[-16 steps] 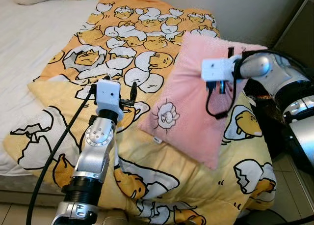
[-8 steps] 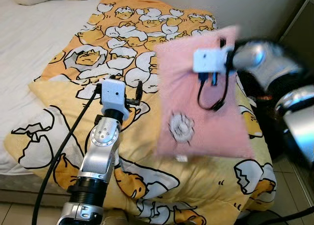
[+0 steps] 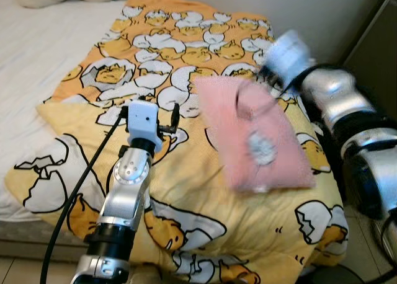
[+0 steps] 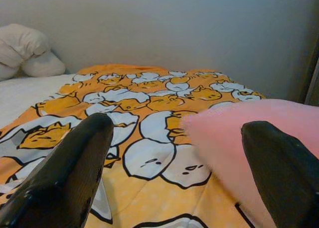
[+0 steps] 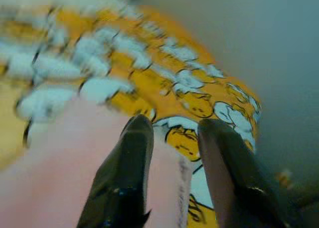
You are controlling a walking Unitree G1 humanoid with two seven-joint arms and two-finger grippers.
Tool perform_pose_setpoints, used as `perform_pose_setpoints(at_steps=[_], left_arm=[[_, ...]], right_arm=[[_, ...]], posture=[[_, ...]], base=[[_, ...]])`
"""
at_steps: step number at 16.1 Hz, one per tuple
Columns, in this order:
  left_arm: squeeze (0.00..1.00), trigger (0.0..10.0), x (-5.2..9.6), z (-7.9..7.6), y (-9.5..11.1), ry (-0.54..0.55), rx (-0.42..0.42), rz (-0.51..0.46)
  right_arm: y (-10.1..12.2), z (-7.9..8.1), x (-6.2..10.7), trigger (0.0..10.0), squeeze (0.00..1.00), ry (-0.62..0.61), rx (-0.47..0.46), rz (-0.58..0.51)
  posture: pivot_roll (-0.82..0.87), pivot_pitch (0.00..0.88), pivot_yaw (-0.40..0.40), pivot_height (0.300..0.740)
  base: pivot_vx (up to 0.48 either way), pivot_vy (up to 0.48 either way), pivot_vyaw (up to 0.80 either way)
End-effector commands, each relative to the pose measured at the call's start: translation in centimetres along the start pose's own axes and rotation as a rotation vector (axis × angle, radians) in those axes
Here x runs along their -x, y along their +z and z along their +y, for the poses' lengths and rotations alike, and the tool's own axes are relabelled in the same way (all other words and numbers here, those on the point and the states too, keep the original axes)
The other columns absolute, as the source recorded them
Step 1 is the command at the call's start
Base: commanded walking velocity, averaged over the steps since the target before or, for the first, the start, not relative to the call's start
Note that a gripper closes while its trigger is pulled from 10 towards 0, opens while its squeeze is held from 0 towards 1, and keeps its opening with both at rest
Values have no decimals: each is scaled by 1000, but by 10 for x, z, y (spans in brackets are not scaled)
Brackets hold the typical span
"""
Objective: Clean up the room
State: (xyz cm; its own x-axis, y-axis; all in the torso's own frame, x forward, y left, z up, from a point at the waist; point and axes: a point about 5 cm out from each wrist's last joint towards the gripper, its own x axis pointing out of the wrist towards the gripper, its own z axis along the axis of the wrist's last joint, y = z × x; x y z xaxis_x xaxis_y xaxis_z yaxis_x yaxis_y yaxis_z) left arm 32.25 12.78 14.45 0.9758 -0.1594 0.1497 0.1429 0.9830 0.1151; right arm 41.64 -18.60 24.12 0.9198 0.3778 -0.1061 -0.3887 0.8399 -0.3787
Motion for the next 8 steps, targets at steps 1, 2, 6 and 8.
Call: perform_pose_setpoints(at_steps=[1,2,6,8], left_arm=[[0,10000,-3,-5,0,-27,-7,8],[0,10000,-3,-8,-6,-39,-16,48],[1000,10000,1,-12,-24,-85,-20,132],[1000,10000,10,-5,-35,-73,-26,159]], right_arm=[[-3,-12,5,10000,1000,-99,-162,-30],[-28,-13,12,10000,1000,-170,-322,-4],[-142,27,48,10000,0,-474,-583,250],[-170,56,82,10000,1000,-635,-538,105]], posture=[[233,0,-112,728],[217,0,-106,728],[158,0,-74,728],[129,0,-56,728]], base=[[0,0,0],[0,0,0],[0,0,0],[0,0,0]])
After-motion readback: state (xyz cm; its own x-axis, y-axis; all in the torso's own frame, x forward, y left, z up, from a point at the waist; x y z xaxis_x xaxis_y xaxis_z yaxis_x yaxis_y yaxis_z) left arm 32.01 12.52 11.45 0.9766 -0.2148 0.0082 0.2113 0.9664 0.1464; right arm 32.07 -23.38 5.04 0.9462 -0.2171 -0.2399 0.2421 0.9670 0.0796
